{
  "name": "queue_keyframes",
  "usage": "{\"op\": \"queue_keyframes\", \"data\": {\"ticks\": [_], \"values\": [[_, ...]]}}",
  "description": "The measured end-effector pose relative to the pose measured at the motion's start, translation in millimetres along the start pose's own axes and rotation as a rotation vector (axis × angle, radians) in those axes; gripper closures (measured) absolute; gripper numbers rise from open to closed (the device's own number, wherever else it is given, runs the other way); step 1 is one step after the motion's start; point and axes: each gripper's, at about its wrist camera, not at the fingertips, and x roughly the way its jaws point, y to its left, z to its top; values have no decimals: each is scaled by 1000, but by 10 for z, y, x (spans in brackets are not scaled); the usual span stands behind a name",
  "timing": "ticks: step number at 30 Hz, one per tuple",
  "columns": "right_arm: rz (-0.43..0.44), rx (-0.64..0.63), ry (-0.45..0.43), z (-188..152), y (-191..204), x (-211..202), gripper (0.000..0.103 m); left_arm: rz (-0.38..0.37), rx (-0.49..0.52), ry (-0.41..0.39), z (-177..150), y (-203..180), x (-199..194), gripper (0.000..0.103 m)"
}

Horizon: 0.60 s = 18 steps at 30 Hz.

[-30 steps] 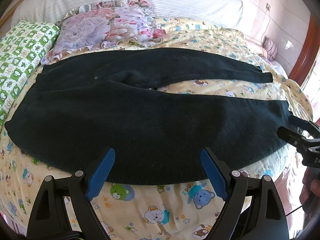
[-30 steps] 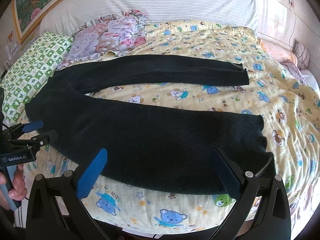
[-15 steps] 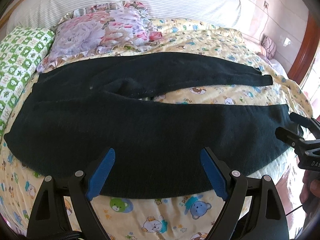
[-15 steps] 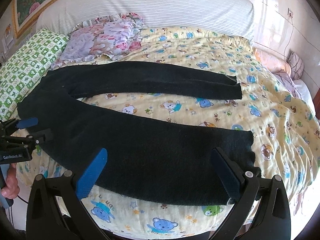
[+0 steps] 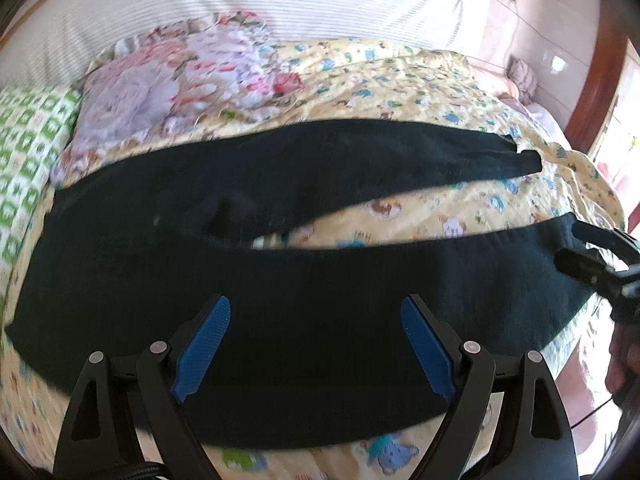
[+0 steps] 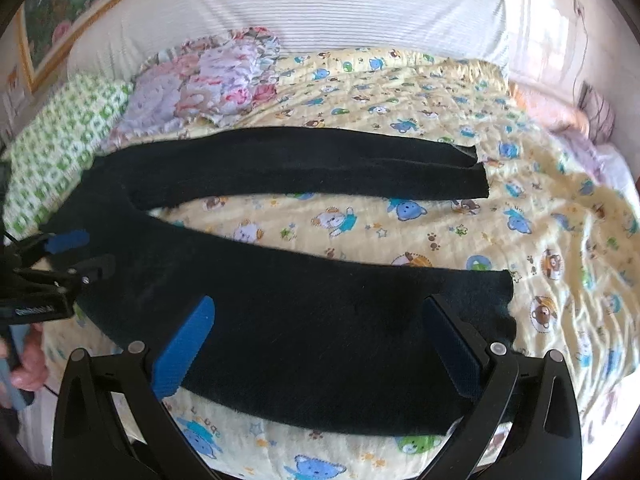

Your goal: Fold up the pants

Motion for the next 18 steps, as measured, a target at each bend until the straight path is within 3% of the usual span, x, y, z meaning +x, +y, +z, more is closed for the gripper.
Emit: {"op": "queue_keyframes", "data": {"ticks": [8, 18], "values": [[157, 177, 28, 501, -713, 153, 0, -93, 94, -1, 688, 133, 214, 15], [133, 236, 83, 1013, -1316, 506, 1, -192, 338, 30, 1364, 3, 768, 15]]}}
